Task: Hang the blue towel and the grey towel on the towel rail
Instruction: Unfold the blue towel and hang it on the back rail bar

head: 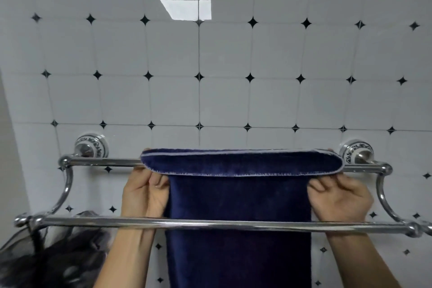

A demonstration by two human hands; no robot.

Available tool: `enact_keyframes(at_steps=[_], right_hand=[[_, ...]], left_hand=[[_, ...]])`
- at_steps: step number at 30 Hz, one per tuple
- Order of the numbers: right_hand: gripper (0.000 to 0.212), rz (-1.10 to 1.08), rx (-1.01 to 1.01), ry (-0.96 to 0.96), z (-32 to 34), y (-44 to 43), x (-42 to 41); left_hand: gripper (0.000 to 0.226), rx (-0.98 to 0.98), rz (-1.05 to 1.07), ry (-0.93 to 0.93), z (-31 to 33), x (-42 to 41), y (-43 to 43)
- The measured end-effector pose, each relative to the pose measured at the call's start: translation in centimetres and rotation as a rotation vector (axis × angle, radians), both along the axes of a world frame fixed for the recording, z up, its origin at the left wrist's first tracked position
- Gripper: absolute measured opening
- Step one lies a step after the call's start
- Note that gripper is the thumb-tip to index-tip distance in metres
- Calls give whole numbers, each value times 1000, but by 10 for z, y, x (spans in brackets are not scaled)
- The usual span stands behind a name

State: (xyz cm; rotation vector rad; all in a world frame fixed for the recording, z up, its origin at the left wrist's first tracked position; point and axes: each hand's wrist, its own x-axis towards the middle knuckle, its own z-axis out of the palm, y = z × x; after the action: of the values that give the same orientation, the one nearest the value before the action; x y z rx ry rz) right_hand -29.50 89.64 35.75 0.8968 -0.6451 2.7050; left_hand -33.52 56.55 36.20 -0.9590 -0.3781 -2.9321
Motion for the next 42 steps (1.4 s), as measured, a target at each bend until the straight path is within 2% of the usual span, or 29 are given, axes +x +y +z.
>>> enact_keyframes(at_steps=[2,5,7,10,13,16,18,21,25,27,31,38,42], right_hand=[[32,-28,37,53,1,2,-1],[46,26,31,59,12,3,-10],[40,-184,134,-50,16,-1,-9],[27,-447,152,-128,17,-9,-10],[28,-575,153,-107,12,-11,-9],[23,-823,155,-173,10,-14,-6],[17,-974,136,-234,7,-20,-4],[23,-1100,126,-318,2,-29,0],[44,-1115,155,-349,-1,-34,3],[48,-1106,199,-382,-2,-35,4],[52,-1109,276,-377,-3,-33,7],[40,-1102,323,-336,-11,-27,4],[44,-1094,385,-331,-23,-21,1]], left_hand=[[15,-47,100,36,-2,4,-2],[29,-77,148,72,0,5,-2],[38,-137,215,44,9,3,0],[24,-224,409,-24,17,0,1],[29,-225,482,2,15,-4,2],[28,-210,574,-24,7,-8,2],[28,-189,649,-71,3,-7,4],[39,-125,801,-185,-2,-6,9],[33,-193,964,-241,-9,-1,10],[33,-214,930,-231,-12,-1,9],[48,-303,881,-183,-16,-2,9],[50,-371,912,-144,-15,4,12],[42,-423,900,-87,-19,6,10]])
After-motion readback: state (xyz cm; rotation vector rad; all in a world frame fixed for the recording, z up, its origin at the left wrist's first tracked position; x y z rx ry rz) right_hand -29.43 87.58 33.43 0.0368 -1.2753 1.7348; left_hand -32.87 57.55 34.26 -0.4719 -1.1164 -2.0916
